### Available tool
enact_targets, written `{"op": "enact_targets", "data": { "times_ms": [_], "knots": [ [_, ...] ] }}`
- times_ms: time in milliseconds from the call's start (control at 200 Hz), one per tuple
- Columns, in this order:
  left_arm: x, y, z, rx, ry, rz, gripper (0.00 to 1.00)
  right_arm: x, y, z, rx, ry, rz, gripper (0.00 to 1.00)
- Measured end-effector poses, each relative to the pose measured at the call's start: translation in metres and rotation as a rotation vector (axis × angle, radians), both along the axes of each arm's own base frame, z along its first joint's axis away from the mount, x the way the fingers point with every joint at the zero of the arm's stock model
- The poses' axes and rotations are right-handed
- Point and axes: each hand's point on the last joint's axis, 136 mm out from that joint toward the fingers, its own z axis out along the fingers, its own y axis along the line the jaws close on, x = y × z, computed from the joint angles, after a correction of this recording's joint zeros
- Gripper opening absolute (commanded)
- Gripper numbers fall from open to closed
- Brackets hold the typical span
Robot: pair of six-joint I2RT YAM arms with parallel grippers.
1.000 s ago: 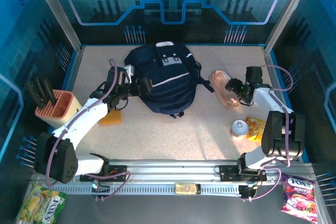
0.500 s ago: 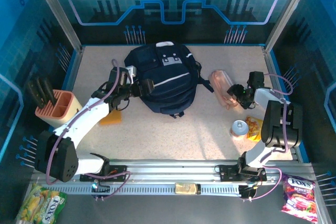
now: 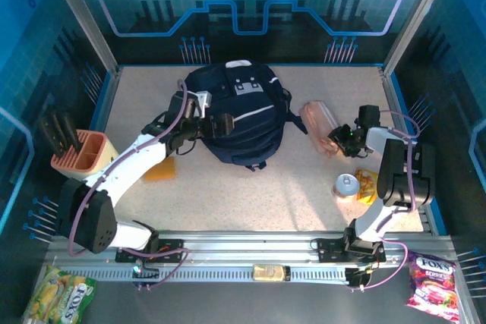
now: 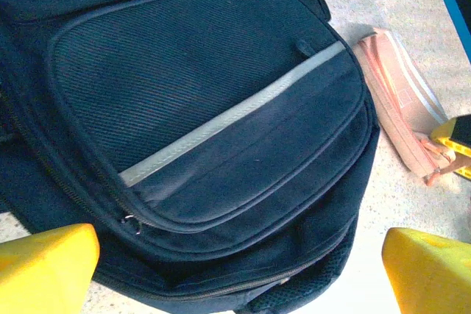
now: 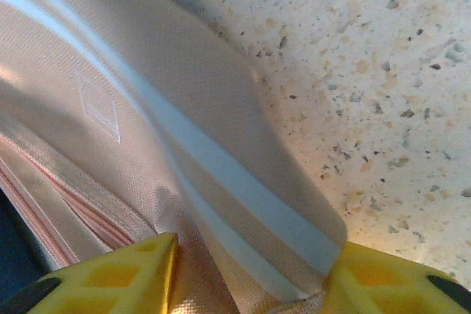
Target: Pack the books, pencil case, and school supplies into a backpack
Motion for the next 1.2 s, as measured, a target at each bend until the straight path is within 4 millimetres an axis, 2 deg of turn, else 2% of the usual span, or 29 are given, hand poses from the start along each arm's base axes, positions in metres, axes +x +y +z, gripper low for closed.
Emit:
{"op": "enact_targets", "data": {
  "times_ms": [165,220,375,480,605,725,835,970,1200],
  "knots": [
    [0.003,-0.023,0.002,0.05,-0.033,-0.098,0.99,0.005,0.002,0.004,0.017,-0.037,-0.008,0.14],
    [0.004,-0.033,0.001,0.072,-0.045,-0.136,0.94,0.003,0.003,0.008,0.017,-0.056,-0.008,0.11],
    [0.01,-0.057,-0.003,0.159,-0.077,-0.243,0.87,-0.004,0.005,0.026,0.021,-0.121,-0.024,0.09],
    [0.015,-0.072,-0.011,0.241,-0.092,-0.308,0.79,-0.006,0.004,0.048,0.026,-0.195,-0.04,0.09],
    [0.022,-0.083,-0.024,0.363,-0.11,-0.379,0.66,-0.009,-0.006,0.079,0.022,-0.289,-0.081,0.09],
    [0.03,-0.089,-0.04,0.474,-0.103,-0.423,0.63,-0.01,-0.013,0.107,0.008,-0.367,-0.102,0.09],
    [0.038,-0.088,-0.055,0.561,-0.073,-0.454,0.63,-0.012,-0.011,0.122,0.006,-0.41,-0.097,0.1],
    [0.046,-0.083,-0.072,0.648,-0.028,-0.475,0.62,-0.016,-0.008,0.13,0.014,-0.424,-0.087,0.11],
    [0.055,-0.078,-0.095,0.757,0.036,-0.478,0.41,-0.02,-0.005,0.132,0.028,-0.419,-0.078,0.11]
  ]
}}
